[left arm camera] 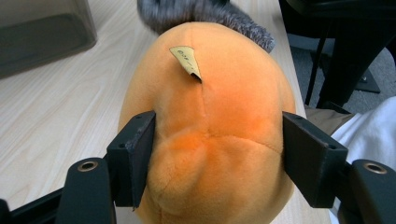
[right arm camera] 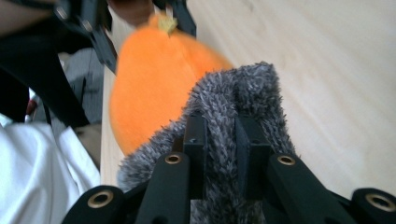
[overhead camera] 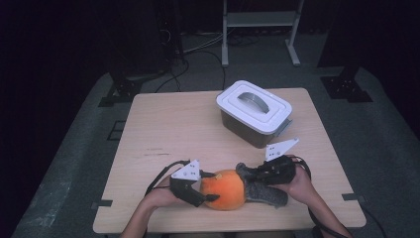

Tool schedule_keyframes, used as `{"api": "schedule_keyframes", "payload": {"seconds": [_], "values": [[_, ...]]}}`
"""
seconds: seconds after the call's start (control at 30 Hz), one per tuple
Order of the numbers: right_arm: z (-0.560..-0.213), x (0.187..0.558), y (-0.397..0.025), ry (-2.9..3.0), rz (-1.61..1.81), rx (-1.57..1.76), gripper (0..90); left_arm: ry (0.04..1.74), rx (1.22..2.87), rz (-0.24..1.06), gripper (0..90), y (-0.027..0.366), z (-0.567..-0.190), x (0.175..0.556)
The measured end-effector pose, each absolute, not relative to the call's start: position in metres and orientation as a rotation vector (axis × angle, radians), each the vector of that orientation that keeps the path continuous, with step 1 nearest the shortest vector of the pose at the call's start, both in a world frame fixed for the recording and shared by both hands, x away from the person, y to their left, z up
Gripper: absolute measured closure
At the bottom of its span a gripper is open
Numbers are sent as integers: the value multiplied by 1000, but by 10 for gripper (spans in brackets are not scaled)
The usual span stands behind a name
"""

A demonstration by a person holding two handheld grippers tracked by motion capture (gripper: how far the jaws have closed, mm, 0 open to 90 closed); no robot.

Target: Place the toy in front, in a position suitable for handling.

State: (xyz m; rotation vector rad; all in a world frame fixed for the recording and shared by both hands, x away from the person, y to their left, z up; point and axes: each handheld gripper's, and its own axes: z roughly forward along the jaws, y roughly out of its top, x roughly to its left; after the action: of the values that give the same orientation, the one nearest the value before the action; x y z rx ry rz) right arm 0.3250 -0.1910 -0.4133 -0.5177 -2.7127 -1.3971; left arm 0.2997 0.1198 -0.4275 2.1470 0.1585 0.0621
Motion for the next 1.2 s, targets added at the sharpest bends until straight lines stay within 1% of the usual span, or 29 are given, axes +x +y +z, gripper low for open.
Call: {"api": "schedule_keyframes", "payload": {"seconds": [0.2, 0.4, 0.5, 0.67, 0.77, 0.87, 0.97, 1.03, 1.2], "values": [[-422, 329, -199, -2719, -1326, -551, 765, 154, 2144, 64, 299, 119, -428, 299], [-406, 325, -198, -2672, -1476, -522, 767, 163, 2138, 60, 292, 119, -428, 300], [-399, 321, -189, -2623, -1565, -497, 766, 162, 2141, 69, 287, 116, -428, 299], [-406, 323, -184, -2631, -1516, -486, 767, 146, 2148, 84, 287, 114, -427, 298], [-413, 328, -193, -2681, -1429, -531, 767, 148, 2147, 87, 287, 113, -427, 297], [-413, 328, -196, -2692, -1424, -550, 767, 150, 2147, 87, 287, 113, -427, 297], [-400, 323, -192, -2636, -1544, -508, 767, 158, 2141, 93, 285, 111, -427, 297], [-397, 321, -185, -2638, -1557, -479, 762, 165, 2138, 106, 281, 109, -427, 298], [-402, 324, -182, -2630, -1516, -461, 765, 159, 2140, 120, 282, 107, -427, 296]]}}
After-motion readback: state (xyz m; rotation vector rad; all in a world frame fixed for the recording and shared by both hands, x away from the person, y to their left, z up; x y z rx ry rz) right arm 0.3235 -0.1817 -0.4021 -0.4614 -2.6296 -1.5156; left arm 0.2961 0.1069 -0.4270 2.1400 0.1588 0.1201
